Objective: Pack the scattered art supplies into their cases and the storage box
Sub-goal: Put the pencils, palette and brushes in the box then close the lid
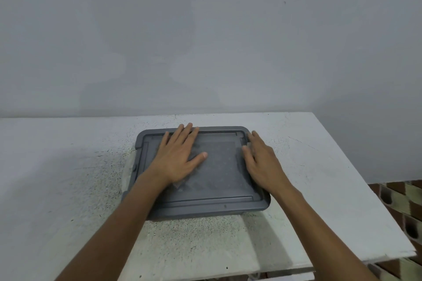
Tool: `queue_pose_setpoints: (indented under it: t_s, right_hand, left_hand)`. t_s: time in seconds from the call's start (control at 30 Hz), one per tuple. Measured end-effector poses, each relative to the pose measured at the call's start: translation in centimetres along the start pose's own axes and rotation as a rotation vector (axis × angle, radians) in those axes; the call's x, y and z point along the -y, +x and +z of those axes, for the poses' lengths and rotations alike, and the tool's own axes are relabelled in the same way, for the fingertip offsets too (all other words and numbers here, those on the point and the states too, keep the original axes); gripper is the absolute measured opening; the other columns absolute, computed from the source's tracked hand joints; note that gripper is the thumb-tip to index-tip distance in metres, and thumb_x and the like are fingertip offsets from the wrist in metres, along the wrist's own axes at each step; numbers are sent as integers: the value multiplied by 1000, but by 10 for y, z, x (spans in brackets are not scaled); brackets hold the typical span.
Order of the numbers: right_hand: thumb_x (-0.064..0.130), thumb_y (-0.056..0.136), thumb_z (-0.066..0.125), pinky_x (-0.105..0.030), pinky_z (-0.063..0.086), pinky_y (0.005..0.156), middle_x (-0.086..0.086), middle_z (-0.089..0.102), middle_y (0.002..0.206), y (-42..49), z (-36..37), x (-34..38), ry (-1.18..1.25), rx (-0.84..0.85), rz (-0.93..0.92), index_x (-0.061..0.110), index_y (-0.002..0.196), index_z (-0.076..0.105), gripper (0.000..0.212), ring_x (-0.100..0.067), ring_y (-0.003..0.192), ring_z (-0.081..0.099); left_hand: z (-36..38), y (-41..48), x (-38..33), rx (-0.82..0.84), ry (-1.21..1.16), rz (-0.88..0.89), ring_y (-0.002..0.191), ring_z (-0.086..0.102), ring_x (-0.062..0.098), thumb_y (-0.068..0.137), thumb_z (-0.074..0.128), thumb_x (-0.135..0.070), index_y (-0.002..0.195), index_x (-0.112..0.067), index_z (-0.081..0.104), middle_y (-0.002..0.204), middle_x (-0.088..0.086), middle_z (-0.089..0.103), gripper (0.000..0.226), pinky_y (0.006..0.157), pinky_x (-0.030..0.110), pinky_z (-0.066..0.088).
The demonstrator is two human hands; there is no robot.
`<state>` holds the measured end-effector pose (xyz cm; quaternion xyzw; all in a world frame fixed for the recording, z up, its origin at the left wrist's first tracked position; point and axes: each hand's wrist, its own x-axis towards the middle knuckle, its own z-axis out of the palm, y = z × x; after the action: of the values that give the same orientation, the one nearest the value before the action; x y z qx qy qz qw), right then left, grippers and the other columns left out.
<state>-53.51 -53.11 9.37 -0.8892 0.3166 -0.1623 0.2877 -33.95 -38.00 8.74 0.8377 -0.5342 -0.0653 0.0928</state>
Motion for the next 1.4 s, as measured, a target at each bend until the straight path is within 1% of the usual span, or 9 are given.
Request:
queue_pose_setpoints:
  t_s: [0.17, 0.37, 0.57, 0.87, 1.0, 1.1, 1.13, 1.2, 1.4]
  right_hand:
    - [38, 106, 28, -43, 13, 122, -10, 15, 164, 30, 8, 4, -262, 73, 28, 11, 155, 21, 57, -34, 148, 19]
    - [52, 104, 20, -51, 10, 121, -6, 8, 165, 44, 24, 29, -468, 109, 39, 12, 157, 12, 67, -36, 151, 7]
    - [55, 103, 14, -48, 3, 122, -11, 6, 165, 53, 55, 73, -542, 157, -98, 7, 157, 8, 73, -33, 152, 2]
    - [53, 103, 18, -55, -3, 121, -6, 2, 166, 52, 98, 119, -517, 235, -294, 12, 158, 4, 70, -35, 151, -2]
    - [47, 100, 11, -60, 1, 118, -6, 7, 166, 48, 113, 132, -556, 226, -357, 11, 158, 8, 67, -40, 150, 5]
    - [44, 95, 11, -66, 0, 115, -4, 6, 166, 48, 117, 135, -572, 234, -354, 13, 158, 7, 70, -44, 148, 5]
    - [43, 96, 14, -67, -2, 114, -3, 4, 166, 48, 118, 136, -574, 242, -350, 14, 158, 5, 68, -45, 148, 3]
    - [44, 95, 11, -70, -2, 112, -2, 4, 166, 47, 120, 140, -571, 234, -339, 19, 158, 4, 68, -48, 147, 2]
    - [42, 100, 21, -71, -8, 112, -4, 1, 166, 46, 122, 138, -544, 221, -361, 44, 154, -3, 59, -50, 146, -4]
  left_hand:
    - [-7, -34, 31, -45, 101, -174, 150, -12, 20, 69, -13, -82, 155, -26, -8, 163, -4, -11, 103, 116, 44, -15]
    - [-9, -66, 57, -43, 34, -335, 151, -4, 27, 73, -1, -86, 156, -24, -8, 164, 5, -9, 104, 120, 45, -3]
    - [-5, -71, 56, -138, -255, -369, 150, 5, 24, 93, 35, -66, 156, -17, -5, 164, 6, 5, 89, 122, 43, 9]
    - [-6, -72, 56, -296, -486, -462, 136, 38, 29, 103, 27, -35, 155, -10, 15, 150, 14, 41, 59, 114, 50, 26]
    - [-7, -77, 54, -286, -615, -697, 137, 38, 29, 105, 26, -29, 153, -14, 27, 153, 10, 38, 50, 111, 43, 28]
    - [-5, -77, 54, -280, -710, -766, 111, 52, 31, 104, 28, -26, 115, -13, 59, 128, 17, 58, 36, 92, 41, 39]
    - [-4, -77, 53, -315, -758, -767, 94, 53, 30, 103, 29, -24, 88, -14, 58, 108, 18, 62, 34, 79, 38, 39]
    - [-4, -78, 55, -363, -872, -780, 77, 48, 26, 101, 32, -22, 66, -15, 44, 78, 10, 56, 38, 66, 35, 34]
    - [-3, -89, 62, -322, -1421, -840, 80, 64, 24, 102, 37, -30, 93, -5, 68, 87, 12, 71, 41, 72, 35, 50]
